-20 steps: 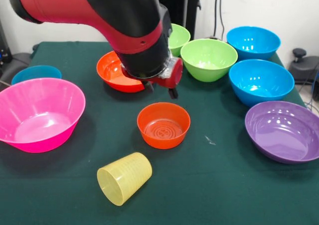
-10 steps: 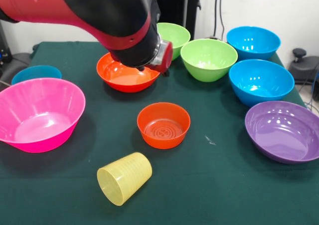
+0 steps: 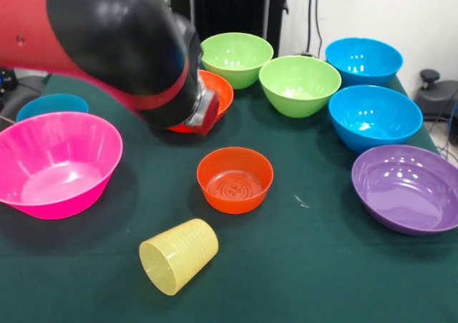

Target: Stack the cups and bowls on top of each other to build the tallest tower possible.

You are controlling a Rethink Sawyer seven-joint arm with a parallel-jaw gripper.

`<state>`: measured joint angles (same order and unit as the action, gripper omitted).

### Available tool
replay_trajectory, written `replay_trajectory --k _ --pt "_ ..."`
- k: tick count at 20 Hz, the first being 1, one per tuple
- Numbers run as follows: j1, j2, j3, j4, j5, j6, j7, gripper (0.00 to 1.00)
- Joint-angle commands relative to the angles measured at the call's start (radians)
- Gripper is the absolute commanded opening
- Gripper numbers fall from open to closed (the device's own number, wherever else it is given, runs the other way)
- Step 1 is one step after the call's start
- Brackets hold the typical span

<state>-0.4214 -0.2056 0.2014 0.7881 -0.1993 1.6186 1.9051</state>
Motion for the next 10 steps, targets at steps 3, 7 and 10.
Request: replay_trajectory --k 3,7,10 --pt "-0.008 0.184 0.090 -0.234 -0.171 0.052 -0.380 1.00" --pt "-0.010 0.266 0.103 -0.330 -0.206 0.054 -0.403 1.00" --pt "-0.010 0.303 0.107 -0.362 -0.209 0.035 -0.405 1.00"
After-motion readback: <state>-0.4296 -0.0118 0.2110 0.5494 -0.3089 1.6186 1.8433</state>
